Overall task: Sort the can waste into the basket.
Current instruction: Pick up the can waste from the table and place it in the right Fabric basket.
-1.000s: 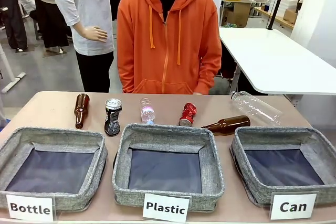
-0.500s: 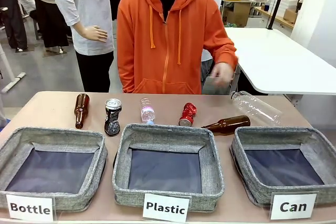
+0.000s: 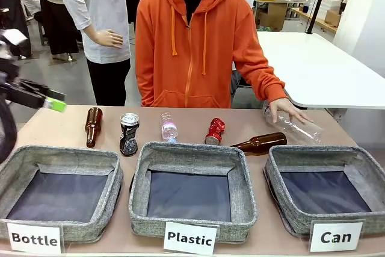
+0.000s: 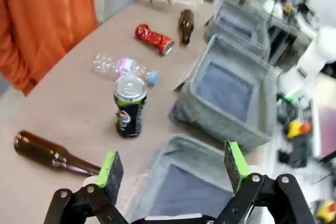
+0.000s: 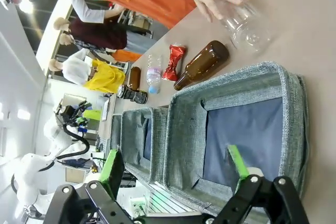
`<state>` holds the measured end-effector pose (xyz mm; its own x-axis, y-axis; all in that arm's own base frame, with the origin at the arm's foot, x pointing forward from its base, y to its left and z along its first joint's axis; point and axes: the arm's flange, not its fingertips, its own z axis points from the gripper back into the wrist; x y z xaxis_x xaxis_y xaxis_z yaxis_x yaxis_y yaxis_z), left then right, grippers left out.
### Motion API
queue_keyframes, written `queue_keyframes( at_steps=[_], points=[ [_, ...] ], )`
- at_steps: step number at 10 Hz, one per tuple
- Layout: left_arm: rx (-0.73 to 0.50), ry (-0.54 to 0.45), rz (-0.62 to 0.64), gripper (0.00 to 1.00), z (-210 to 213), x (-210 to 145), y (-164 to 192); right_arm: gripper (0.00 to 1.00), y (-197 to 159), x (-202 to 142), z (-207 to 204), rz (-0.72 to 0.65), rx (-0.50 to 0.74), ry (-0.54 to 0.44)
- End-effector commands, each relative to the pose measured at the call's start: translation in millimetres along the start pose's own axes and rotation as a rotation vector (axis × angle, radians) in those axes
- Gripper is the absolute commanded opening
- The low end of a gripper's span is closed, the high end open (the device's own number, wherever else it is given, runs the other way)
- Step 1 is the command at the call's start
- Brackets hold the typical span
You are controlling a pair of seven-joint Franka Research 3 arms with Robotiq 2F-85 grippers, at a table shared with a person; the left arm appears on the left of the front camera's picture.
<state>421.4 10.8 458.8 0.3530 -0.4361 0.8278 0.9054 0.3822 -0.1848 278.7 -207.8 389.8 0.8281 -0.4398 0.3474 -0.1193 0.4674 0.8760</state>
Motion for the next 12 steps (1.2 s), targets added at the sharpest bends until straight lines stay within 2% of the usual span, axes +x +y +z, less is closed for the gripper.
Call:
queue_keyframes(
  at_steps=[1,2,4,5,6,7,8,9,12],
  points=[
    [0.045,-0.001,-0.164,1.0,-18.4,-4.0,22.0,1.0,-1.6,3.3,-0.9,0.027,0.022,-0.017],
    [0.0,0.0,0.0,1.0,0.0,0.0,0.0,1.0,-1.6,3.3,-0.9,0.027,0.022,-0.017],
    [0.0,0.0,0.0,1.0,0.0,0.0,0.0,1.0,-1.6,3.3,-0.9,0.027,0.022,-0.017],
    [0.014,0.024,-0.07,1.0,-15.7,-2.4,8.7,1.0,-1.6,3.3,-0.9,0.027,0.022,-0.017],
    [-0.097,0.062,-0.126,1.0,-23.2,-0.5,11.1,1.0,-1.6,3.3,-0.9,0.027,0.022,-0.017],
    [0.039,-0.041,-0.101,1.0,-30.2,7.2,28.5,1.0,-1.6,3.3,-0.9,0.027,0.022,-0.017],
    [0.027,-0.076,-0.152,1.0,-36.3,13.2,45.9,1.0,-1.6,3.3,-0.9,0.027,0.022,-0.017],
    [0.037,-0.095,-0.14,1.0,-45.4,12.0,59.1,1.0,-1.6,3.3,-0.9,0.027,0.022,-0.017],
    [-0.043,-0.073,-0.172,1.0,-79.1,-1.9,82.9,1.0,-1.6,3.3,-0.9,0.027,0.022,-0.017]
  ],
)
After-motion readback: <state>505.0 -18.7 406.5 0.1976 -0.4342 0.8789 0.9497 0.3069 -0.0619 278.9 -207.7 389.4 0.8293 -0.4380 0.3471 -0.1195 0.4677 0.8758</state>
